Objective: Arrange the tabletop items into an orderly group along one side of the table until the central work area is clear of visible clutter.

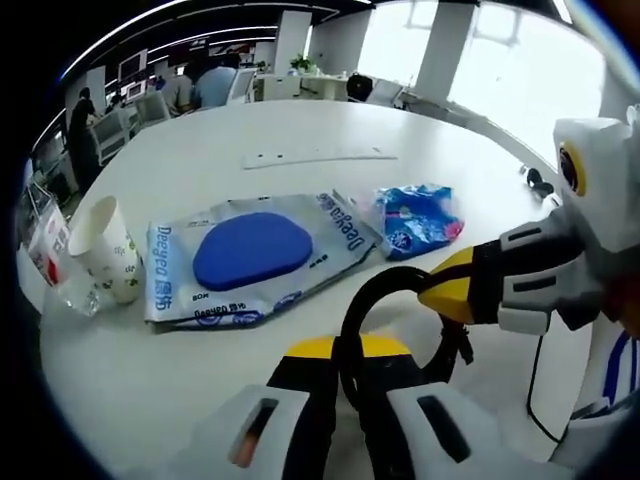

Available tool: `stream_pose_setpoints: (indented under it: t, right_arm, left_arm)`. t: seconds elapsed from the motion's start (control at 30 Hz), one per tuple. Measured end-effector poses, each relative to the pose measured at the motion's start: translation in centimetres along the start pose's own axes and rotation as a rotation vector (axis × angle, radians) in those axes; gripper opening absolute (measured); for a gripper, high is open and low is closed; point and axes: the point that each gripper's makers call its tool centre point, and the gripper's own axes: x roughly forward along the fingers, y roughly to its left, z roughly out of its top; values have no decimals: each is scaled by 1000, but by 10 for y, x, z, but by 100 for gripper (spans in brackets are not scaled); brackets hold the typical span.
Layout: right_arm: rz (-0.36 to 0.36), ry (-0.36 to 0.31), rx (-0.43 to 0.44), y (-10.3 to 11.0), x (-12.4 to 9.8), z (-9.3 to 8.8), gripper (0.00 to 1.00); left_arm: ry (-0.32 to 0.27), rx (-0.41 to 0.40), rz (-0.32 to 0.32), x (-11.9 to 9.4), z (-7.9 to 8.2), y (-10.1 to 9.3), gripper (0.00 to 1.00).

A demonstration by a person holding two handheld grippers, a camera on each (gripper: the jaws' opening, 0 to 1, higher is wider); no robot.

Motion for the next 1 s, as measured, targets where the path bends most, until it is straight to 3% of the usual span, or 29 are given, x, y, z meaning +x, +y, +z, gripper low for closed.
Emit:
stream_pose_setpoints:
  t: [1.0]
  right_arm:
    - [-15,0,43,-3,8,-11,4]
  left_arm:
    - [12,12,12,10,-5,-1,5]
